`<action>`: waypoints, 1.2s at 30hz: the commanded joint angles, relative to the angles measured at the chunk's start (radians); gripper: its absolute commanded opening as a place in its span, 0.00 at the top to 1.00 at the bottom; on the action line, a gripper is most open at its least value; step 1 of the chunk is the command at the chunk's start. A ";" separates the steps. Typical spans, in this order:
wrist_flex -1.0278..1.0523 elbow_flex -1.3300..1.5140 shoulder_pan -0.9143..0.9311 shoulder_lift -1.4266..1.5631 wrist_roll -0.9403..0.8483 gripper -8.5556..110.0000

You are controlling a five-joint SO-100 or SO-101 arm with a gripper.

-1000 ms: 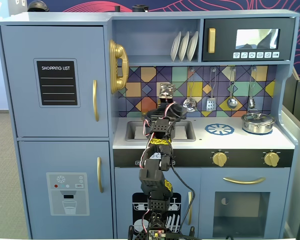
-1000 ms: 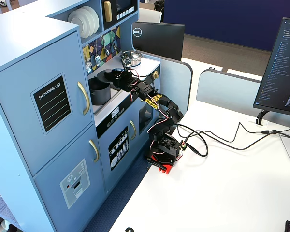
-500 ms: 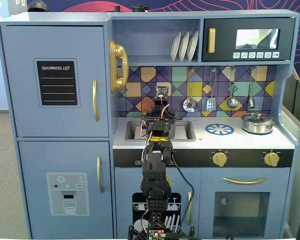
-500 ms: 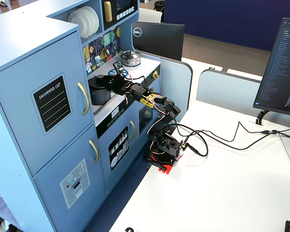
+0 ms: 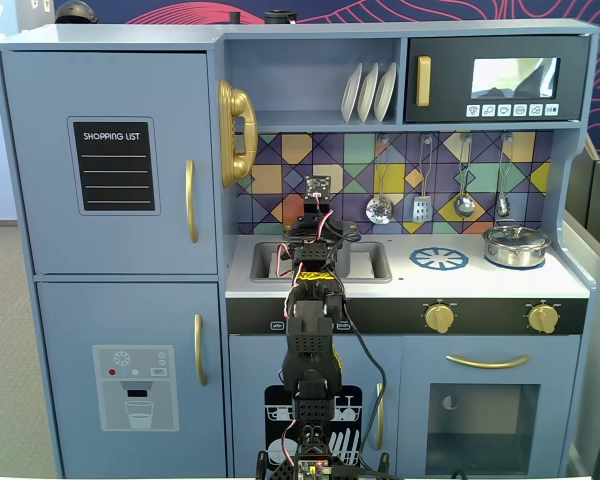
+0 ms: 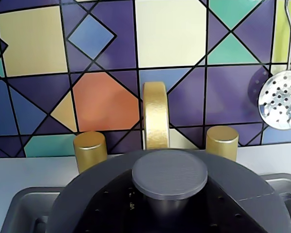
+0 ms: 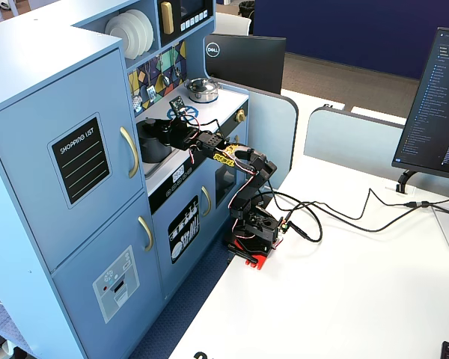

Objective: Pick up the lid from the counter and put it on the gray recipient

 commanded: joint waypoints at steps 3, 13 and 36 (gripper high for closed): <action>-0.044 -0.035 -0.003 0.002 -0.011 0.93; -0.005 -0.014 0.025 0.054 0.005 0.67; 0.572 0.009 0.014 0.584 0.060 0.84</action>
